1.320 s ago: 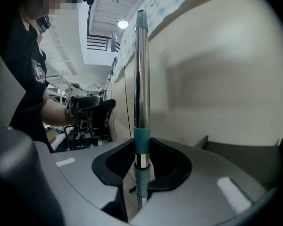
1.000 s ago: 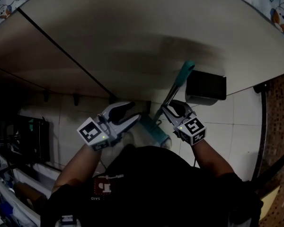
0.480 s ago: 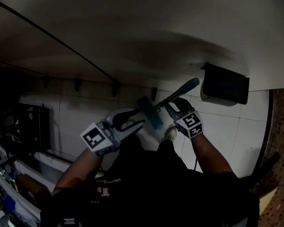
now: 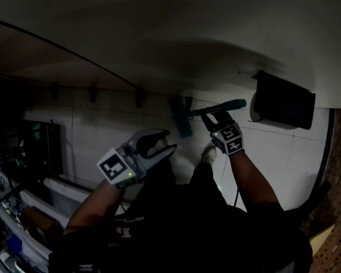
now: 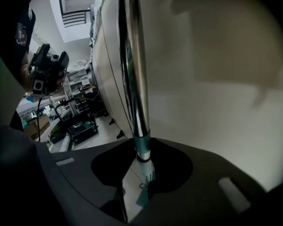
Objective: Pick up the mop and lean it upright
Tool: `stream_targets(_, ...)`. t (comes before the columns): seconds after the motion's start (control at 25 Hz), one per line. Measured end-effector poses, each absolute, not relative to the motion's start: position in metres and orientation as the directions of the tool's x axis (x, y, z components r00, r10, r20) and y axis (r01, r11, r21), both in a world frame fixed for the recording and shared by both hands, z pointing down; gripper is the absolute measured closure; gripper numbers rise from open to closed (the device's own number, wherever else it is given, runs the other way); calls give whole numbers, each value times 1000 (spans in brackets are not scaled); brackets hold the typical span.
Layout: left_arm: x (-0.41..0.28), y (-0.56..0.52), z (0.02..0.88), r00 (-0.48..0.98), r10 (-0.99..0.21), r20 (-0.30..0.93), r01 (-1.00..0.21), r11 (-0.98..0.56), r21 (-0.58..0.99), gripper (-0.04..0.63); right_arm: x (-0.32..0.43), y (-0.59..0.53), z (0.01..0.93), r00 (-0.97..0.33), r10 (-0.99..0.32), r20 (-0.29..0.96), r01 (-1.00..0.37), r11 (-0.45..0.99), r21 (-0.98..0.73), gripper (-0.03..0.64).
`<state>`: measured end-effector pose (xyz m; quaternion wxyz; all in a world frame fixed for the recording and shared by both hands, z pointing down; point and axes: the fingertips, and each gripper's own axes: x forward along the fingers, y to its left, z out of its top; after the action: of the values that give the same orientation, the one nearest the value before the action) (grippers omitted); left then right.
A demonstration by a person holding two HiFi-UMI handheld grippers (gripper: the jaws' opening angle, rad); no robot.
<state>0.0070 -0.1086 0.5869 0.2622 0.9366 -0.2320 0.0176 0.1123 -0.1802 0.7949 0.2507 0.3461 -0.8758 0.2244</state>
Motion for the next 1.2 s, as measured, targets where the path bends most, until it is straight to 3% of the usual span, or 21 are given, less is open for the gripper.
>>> stream_targets(0.32,-16,-118,616,848,-484,217,-524,-698,489,433,142,-209,806,-595,-572,565,-787,559,-263,500)
stream_targets(0.68,-15,-117,616,851,-481,212,-518,-699,494,433,178,-221,821,-532,-632,564,-847,406,-343,489)
stream_targets(0.76,-16,-118,617,849,-485,212,-521,-698,491,433,180,-219,827,-530,-621,578,-848,380,-369,477)
stream_targets(0.96,-18,-119,617,842,-496,213,-532,-695,484,433,179,-204,835,-536,-561,631,-844,338,-417,359)
stream_targets(1.2,-15,-122,593,840,-506,198,-537,-719,441,433,163,-150,826,-579,-460,674,-807,441,-392,370)
